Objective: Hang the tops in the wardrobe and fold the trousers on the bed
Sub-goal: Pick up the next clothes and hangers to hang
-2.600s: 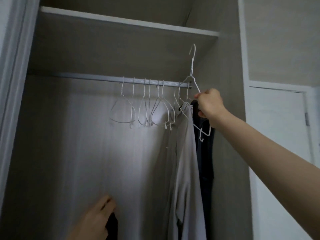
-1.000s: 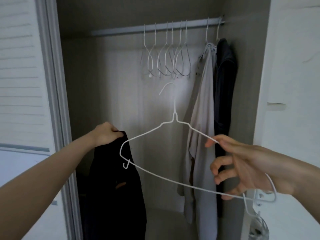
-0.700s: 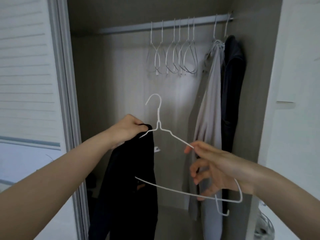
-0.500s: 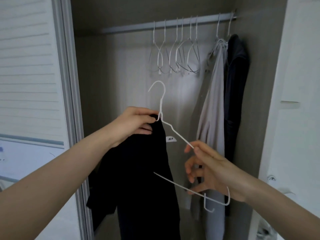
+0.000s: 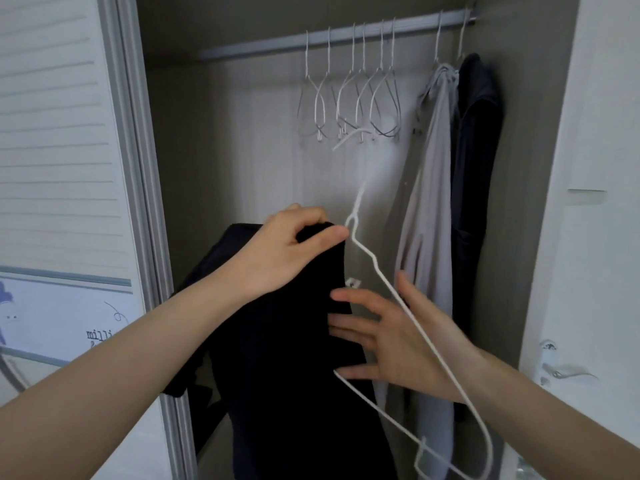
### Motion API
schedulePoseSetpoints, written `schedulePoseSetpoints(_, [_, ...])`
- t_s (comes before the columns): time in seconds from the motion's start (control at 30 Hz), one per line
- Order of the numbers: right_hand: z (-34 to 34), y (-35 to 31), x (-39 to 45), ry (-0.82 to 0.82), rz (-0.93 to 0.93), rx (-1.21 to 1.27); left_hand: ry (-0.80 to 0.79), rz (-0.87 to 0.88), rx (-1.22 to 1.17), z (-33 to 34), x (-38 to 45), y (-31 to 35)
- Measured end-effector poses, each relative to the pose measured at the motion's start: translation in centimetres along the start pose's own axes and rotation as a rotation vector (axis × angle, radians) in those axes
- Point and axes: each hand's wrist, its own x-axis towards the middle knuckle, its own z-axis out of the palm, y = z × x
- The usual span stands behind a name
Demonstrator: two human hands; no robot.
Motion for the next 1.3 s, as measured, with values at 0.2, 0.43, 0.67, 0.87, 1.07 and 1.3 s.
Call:
schedulePoseSetpoints(0.2, [-2.2,2.8,-0.1,0.395,-0.122,-1.402,0.263,-0.105,-0.203,-1.0,0.4,-0.8])
schedulePoseSetpoints(0.43, [-2.8,3.8,-1.3,0.148,-0.235,-1.785,0.384,-0.255,-0.263,-2.6,0.1,-4.0])
schedulePoseSetpoints(0.67, [0.6,5.3,3.1,0.038,-0.401,-1.796,0.339,-0.246,-0.182,-0.3,0.3,-3.4])
schedulePoseSetpoints(0.87, [-1.6,6.9,1.8,-0.112,-0.056,-2.132,0.413,-0.281,-0.178,-1.9,-0.5,-5.2])
schedulePoseSetpoints(1.07, [-4.5,2.7,-0.2,0.181,-0.148,-2.058,0.422,-0.269,0.182,-4.0,-3.2,-8.5])
schedulePoseSetpoints(1.3, [-2.8,0.4,1.3,0.355,-0.321,-1.860,0.351,-0.115,0.305,-1.3,-3.3,-8.7])
